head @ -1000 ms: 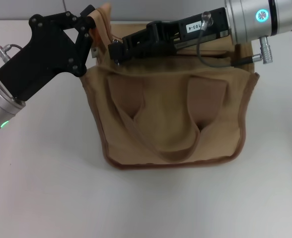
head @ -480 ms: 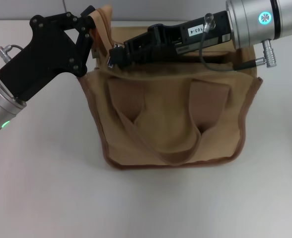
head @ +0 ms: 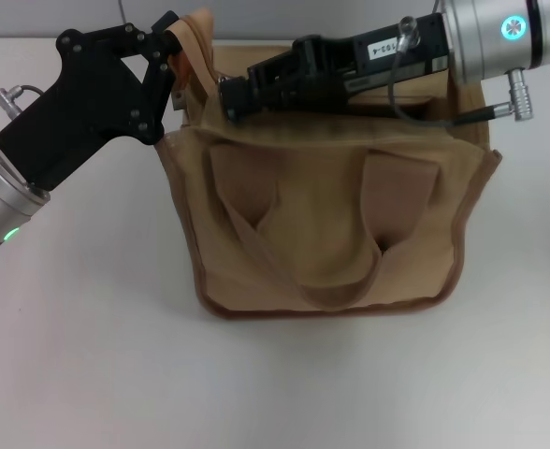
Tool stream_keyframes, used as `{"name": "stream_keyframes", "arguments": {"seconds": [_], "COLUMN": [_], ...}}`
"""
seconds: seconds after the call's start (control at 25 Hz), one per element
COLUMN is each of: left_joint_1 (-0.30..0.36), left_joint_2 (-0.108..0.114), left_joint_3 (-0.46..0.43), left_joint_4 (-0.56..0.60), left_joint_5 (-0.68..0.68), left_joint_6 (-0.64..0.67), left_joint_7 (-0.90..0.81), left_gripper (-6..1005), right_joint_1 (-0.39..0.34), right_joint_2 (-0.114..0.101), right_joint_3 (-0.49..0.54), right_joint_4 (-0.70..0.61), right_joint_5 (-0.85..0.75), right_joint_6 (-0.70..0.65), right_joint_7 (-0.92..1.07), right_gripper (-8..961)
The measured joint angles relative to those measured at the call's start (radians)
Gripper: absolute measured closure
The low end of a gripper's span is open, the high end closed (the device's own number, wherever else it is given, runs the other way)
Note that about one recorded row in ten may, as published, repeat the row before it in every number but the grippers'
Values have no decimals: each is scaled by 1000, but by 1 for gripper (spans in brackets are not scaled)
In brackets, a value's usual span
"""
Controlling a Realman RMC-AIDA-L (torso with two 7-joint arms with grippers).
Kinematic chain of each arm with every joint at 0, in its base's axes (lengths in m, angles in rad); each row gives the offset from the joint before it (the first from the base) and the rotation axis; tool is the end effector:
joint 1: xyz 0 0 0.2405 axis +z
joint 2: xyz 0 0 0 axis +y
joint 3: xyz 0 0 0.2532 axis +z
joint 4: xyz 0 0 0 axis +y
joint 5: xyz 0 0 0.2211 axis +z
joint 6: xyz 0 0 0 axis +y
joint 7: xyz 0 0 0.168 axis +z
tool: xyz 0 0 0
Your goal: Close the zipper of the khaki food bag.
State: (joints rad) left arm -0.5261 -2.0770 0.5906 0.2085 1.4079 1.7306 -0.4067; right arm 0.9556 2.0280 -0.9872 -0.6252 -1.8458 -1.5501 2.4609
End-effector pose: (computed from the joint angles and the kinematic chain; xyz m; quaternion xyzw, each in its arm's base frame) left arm -0.2292 0.3331 -0.0031 -0.8026 0.0493 -0.4550 0.3827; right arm 0.0810 0.4056 -0.0378 0.8523 -0.4734 -0.1955 0.1064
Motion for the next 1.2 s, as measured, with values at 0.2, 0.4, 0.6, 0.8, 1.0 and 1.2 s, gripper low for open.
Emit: {"name": "stream_keyframes", "arguments": {"seconds": [0.2, 0.4, 0.6, 0.8, 1.0, 1.2], "left_joint_1": [0, -3, -9, -13, -21, -26], "left_joint_2": [0, 1, 1, 0, 0, 0], "left_joint_3": [0, 0, 0, 0, 0, 0], "left_joint_4": [0, 0, 1, 2, 2, 1], "left_joint_5": [-2, -3, -3, -3, -1, 0], "left_joint_6": [-8, -13, -13, -10, -14, -16], "left_joint_7": [-1, -2, -14, -14, -14, -14], "left_gripper": [990, 990, 991, 991, 991, 990], "right_joint_1": [-8, -8, 2, 15, 33, 45], "right_joint_2": [-8, -12, -14, -10, -1, 1], "right_joint_3": [1, -6, -5, -11, -18, -60], "right_joint_4": [-37, -41, -42, -41, -39, -36], "right_joint_5": [-5, -6, -35, -41, -48, -51], "right_joint_6": [-16, -24, -9, 3, 6, 31], "right_joint_7": [25, 33, 33, 30, 28, 35], "right_gripper": [693, 693, 693, 694, 694, 694]}}
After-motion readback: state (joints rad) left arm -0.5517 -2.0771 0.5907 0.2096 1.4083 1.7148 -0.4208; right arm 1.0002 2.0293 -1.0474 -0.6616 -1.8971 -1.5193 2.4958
